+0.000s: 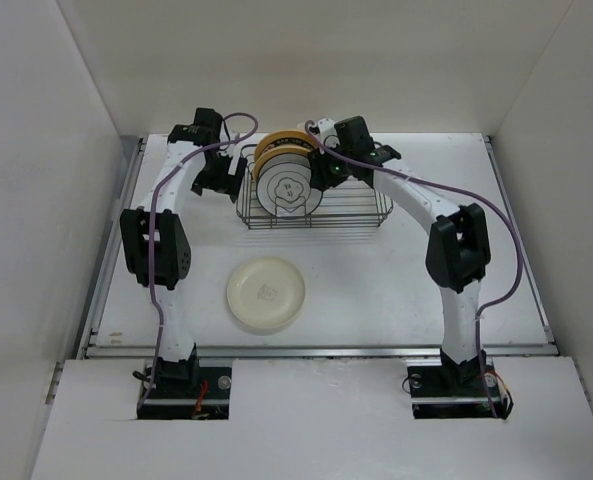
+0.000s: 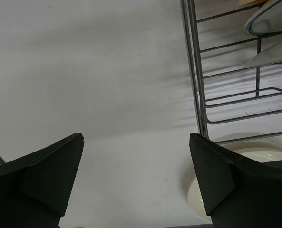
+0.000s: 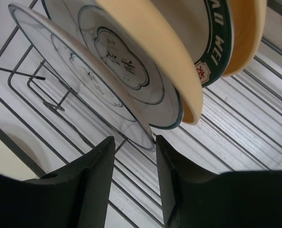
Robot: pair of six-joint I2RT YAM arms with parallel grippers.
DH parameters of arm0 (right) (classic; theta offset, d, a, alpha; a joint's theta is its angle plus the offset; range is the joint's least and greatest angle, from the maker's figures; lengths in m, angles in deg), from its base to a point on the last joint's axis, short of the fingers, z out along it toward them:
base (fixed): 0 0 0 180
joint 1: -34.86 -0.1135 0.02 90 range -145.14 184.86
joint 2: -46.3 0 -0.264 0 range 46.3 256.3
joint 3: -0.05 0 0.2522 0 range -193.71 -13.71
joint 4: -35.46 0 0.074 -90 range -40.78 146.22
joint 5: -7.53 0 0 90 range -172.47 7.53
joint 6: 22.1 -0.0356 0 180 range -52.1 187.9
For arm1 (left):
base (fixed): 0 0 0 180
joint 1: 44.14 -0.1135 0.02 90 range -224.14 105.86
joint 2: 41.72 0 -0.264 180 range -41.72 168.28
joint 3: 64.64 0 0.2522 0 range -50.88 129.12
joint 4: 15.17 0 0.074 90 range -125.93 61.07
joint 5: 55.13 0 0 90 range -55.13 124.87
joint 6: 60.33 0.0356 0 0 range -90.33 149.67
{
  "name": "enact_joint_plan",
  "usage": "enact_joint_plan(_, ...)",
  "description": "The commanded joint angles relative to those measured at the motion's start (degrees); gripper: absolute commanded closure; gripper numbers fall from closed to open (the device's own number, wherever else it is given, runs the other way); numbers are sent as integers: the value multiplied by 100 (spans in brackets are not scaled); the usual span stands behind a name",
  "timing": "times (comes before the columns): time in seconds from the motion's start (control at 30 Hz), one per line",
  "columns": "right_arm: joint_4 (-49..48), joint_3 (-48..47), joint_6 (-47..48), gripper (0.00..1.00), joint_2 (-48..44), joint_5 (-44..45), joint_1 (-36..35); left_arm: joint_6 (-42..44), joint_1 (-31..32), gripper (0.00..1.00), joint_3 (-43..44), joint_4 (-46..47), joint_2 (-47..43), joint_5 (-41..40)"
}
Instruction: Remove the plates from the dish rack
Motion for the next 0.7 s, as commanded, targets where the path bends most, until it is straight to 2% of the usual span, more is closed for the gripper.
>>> enact_joint_plan(0.0,-364,-313,107,55,167,-408,74,-121,10,8,161,-107,-175,204)
enact_joint_plan(0.17,-496,-506,107,70,440,-514,136,-174,176,8,161,-160,45,398)
enact_joint_plan(0.27,-496,-586,107,88,493,-514,197,-227,238,8,161,-160,98,398)
enact_joint_plan(0.37,-549,-586,159,100,432,-392,197,-227,238,8,161,-160,98,398)
enact_joint_plan(0.5,-916,-367,212,100,-68,-260,197,-227,238,8,161,-160,37,345)
enact_joint_plan(0.67,-2225,521,212,100,-981,197,250,-227,238,8,108,-222,36,345)
